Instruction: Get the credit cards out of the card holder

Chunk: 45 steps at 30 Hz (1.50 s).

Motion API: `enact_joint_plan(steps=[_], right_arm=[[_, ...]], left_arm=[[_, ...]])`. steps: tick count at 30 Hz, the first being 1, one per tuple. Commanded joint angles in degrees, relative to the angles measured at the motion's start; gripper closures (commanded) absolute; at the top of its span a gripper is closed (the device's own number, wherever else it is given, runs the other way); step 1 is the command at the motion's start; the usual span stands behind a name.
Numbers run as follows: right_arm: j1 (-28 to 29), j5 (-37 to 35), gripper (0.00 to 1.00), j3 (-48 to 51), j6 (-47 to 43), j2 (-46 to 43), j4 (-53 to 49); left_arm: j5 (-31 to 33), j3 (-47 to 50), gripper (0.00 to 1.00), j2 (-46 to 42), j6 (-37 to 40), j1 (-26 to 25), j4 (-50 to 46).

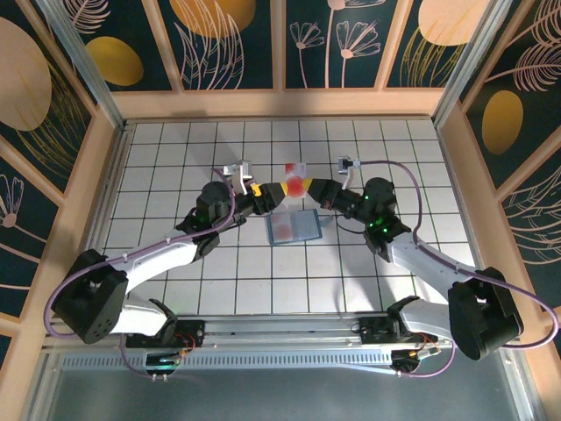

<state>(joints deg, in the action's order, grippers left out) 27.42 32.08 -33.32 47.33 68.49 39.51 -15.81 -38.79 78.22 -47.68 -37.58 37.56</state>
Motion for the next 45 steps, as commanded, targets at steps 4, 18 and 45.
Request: enact_joint_plan(steps=[4,18,45], right_arm=[[0.23,3.52,1.0,0.36,1.73,1.36,6.79],[1.36,5.81,1.0,0.0,3.0,3.91,10.82],[1.94,-18.44,0.41,-4.73,-12.03,-8.33,-24.42]], left_arm=[[-6.65,-1.03,0.37,1.33,-2.34,0.56,9.18],[-10.71,-1.23,0.73,2.82,-5.23,1.37,15.41],[-7.29,-18.54,1.0,-2.46,51.31,10.85,-38.37]])
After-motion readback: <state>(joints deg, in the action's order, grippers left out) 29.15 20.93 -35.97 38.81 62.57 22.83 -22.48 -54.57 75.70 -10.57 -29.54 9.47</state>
